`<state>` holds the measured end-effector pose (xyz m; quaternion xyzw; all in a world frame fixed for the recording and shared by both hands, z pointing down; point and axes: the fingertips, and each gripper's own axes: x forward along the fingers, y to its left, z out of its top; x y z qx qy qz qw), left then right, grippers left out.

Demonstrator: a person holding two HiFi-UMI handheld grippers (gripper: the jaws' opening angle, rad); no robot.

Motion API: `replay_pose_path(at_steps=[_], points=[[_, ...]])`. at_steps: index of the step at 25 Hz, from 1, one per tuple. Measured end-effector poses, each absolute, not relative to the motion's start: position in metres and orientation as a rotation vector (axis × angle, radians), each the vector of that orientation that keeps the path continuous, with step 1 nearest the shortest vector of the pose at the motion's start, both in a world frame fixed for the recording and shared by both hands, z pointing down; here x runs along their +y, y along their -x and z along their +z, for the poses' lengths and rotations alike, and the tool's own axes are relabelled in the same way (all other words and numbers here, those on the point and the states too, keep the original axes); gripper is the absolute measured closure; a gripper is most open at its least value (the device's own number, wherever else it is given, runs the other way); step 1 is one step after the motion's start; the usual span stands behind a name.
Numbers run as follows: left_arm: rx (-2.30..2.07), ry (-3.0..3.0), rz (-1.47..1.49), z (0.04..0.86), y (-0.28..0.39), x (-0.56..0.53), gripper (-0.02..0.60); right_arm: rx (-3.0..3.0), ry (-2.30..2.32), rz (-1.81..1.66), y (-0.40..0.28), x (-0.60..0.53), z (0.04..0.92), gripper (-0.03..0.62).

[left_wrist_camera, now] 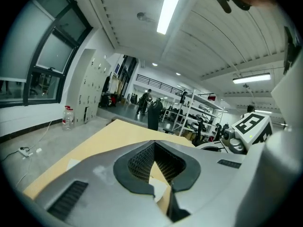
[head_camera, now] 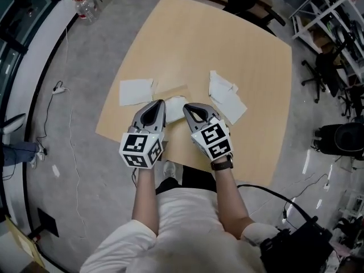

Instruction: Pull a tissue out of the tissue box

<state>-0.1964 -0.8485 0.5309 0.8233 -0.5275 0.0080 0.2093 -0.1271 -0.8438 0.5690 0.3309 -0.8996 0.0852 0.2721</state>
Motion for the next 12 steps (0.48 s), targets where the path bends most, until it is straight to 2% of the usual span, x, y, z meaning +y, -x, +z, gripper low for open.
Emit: replay_pose_path(at_steps=[12], points=[[-1.444, -2.168, 0.111, 0.596, 0.2, -0.854, 0.581, -2.259, -0.673, 0.201, 0.135, -0.835, 0.665, 0.582]])
